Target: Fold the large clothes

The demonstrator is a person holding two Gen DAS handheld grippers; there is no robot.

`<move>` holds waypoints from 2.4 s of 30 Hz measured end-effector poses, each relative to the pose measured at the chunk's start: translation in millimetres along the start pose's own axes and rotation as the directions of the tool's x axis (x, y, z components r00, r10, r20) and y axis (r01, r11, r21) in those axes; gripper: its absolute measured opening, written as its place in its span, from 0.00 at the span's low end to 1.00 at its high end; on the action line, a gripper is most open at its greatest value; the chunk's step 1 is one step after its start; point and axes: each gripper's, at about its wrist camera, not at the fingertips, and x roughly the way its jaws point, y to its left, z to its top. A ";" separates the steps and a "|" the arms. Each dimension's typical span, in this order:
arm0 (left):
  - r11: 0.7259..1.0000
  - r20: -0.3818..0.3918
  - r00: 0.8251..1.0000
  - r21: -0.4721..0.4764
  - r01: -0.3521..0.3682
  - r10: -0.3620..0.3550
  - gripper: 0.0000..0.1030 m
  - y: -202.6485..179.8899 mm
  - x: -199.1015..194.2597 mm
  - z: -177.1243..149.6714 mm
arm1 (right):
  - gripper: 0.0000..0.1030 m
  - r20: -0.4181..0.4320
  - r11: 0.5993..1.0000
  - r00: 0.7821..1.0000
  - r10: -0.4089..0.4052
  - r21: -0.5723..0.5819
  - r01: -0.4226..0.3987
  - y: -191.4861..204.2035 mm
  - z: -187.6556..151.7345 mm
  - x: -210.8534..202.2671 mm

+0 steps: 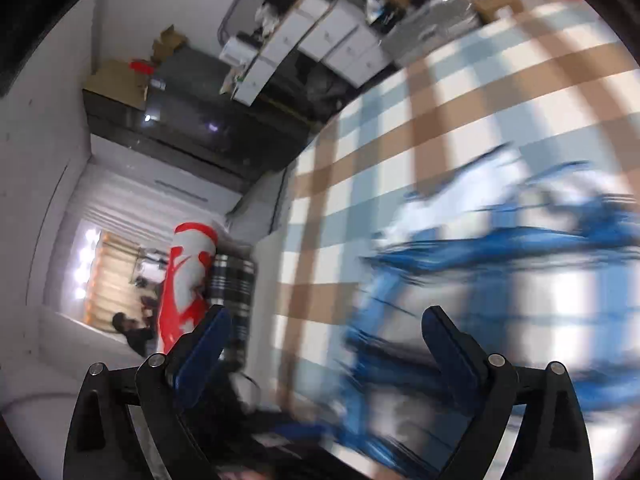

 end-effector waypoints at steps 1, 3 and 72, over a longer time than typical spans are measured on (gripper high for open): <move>0.999 0.028 0.999 0.035 0.026 -0.027 0.07 -12.8 -3.3 6.0 | 0.95 0.023 0.998 0.998 -0.050 -0.027 0.051 -8.1 -7.9 -17.8; 0.994 0.043 0.998 0.097 0.047 -0.052 0.33 -36.5 1.0 18.2 | 0.96 0.053 0.989 0.990 -0.131 -0.064 0.134 -27.0 -25.3 -42.9; 0.696 0.181 0.744 0.267 -0.667 0.643 0.71 -80.8 127.5 6.2 | 0.98 0.172 0.763 0.830 -0.531 -0.327 0.557 -37.2 -108.2 2.6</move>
